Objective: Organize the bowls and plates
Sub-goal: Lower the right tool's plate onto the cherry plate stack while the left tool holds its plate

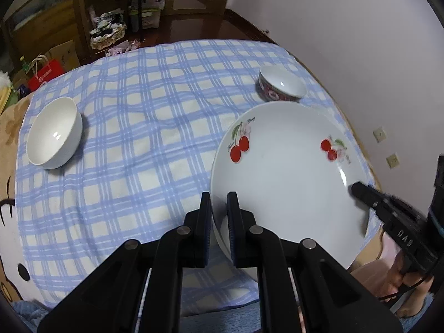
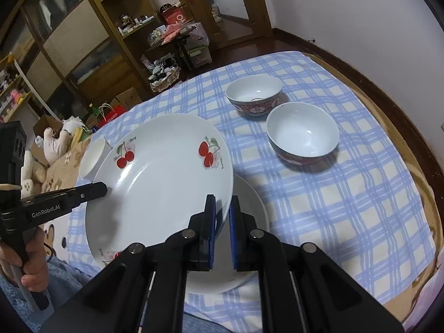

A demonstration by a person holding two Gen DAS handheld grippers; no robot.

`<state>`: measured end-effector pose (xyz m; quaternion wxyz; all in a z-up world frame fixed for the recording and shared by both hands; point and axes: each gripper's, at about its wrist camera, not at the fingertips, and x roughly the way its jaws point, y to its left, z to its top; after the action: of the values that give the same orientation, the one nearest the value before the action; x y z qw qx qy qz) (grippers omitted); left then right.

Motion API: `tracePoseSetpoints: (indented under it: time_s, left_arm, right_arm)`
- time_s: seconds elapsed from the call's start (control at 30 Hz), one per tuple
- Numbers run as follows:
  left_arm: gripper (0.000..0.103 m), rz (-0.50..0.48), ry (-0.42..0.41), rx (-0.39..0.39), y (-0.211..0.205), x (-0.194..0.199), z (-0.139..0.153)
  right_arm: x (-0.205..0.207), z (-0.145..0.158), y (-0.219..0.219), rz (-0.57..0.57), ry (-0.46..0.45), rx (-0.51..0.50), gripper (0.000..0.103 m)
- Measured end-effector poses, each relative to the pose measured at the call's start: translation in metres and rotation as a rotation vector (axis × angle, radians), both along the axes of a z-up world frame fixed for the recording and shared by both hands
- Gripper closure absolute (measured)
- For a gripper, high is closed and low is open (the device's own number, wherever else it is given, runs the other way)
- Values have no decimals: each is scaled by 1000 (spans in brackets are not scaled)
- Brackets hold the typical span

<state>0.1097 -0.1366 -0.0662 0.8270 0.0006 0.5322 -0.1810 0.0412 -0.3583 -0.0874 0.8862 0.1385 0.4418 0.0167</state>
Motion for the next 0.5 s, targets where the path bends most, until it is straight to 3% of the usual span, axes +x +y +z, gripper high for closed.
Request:
tracePoseSetpoints:
  time_s: [0.17,0.3,0.5]
  left_arm:
    - [92,-12,16,18,-4,1,-14]
    - [92,-31,62,3,-5,5,-29]
    - [92,-47,127,17,-6,12,-53]
  right_arm:
    - [-5,-18,-2,-22,14,5,93]
    - [1,-42,-3,-42,87,3,91]
    - [6,-53,-2,-51,114,-5,91]
